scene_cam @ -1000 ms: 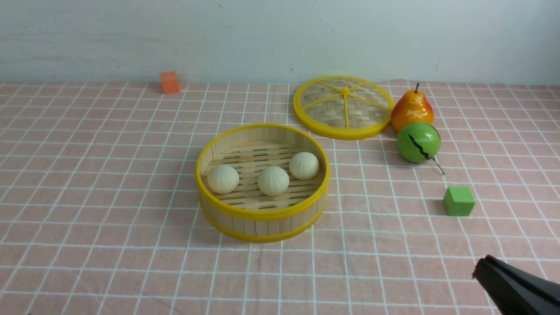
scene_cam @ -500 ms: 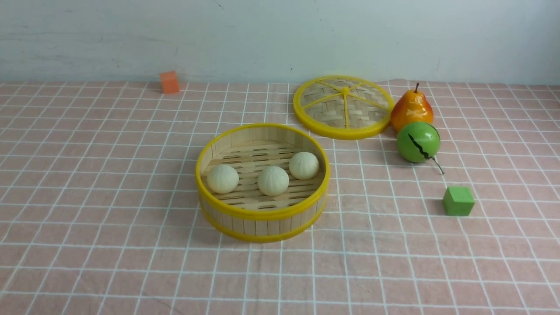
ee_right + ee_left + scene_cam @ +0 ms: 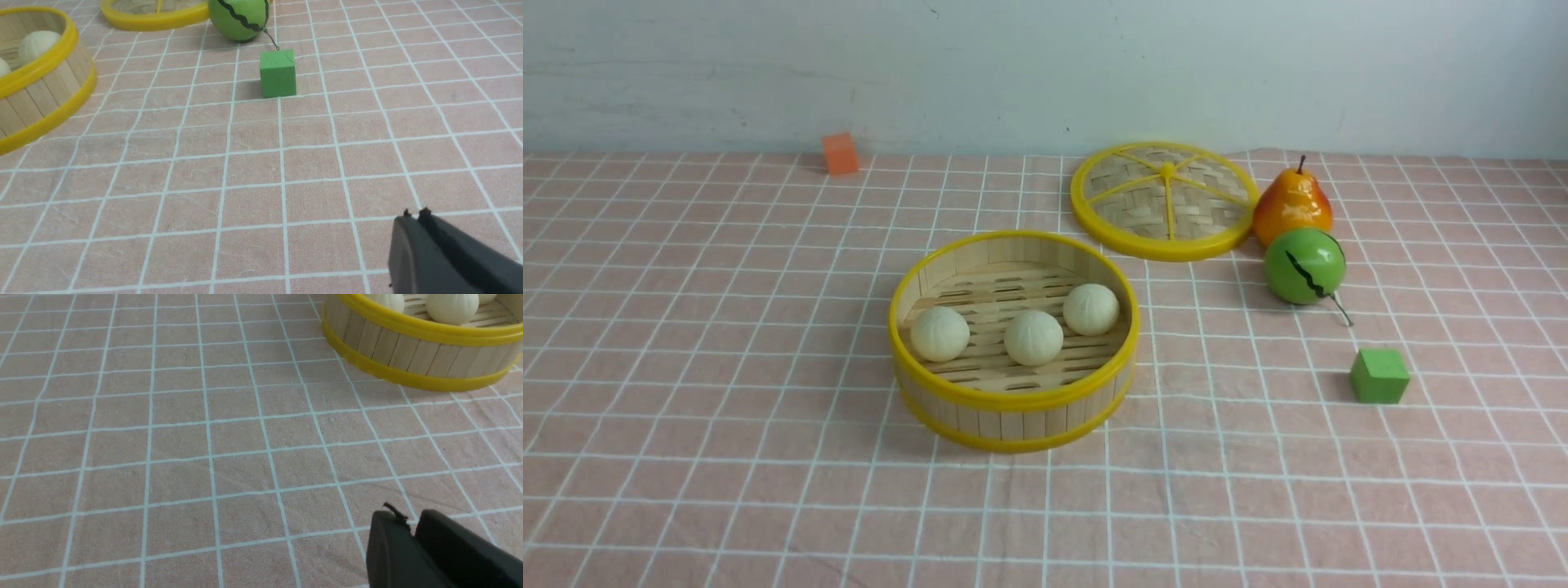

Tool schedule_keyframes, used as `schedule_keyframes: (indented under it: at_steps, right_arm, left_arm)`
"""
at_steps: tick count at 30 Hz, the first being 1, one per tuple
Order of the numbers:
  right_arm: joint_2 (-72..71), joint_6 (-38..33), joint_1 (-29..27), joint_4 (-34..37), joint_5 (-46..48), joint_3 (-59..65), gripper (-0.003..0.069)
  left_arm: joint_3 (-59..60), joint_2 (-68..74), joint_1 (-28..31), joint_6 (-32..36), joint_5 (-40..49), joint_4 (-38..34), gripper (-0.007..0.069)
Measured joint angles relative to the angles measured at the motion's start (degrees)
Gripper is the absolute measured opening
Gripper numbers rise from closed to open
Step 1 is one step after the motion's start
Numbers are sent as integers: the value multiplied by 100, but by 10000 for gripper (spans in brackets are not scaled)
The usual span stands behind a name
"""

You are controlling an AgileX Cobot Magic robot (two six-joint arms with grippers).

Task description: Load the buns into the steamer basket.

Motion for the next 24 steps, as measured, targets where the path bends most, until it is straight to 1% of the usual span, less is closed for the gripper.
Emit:
schedule_keyframes:
  at_steps: [15, 19, 21, 24]
  right_arm:
    - [0, 0, 0, 0, 6, 0, 22]
    - [0, 0, 0, 0, 6, 0, 28]
    - [0, 0, 0, 0, 6, 0, 32]
    - [0, 0, 0, 5, 12, 0, 36]
  left_arm:
    - [6, -137, 39, 29, 75, 73, 108]
    - [148, -795, 398, 45, 270, 250, 109]
    - [329, -1138, 679, 45, 178, 255, 109]
    - [577, -1268, 1077, 45, -53, 143, 108]
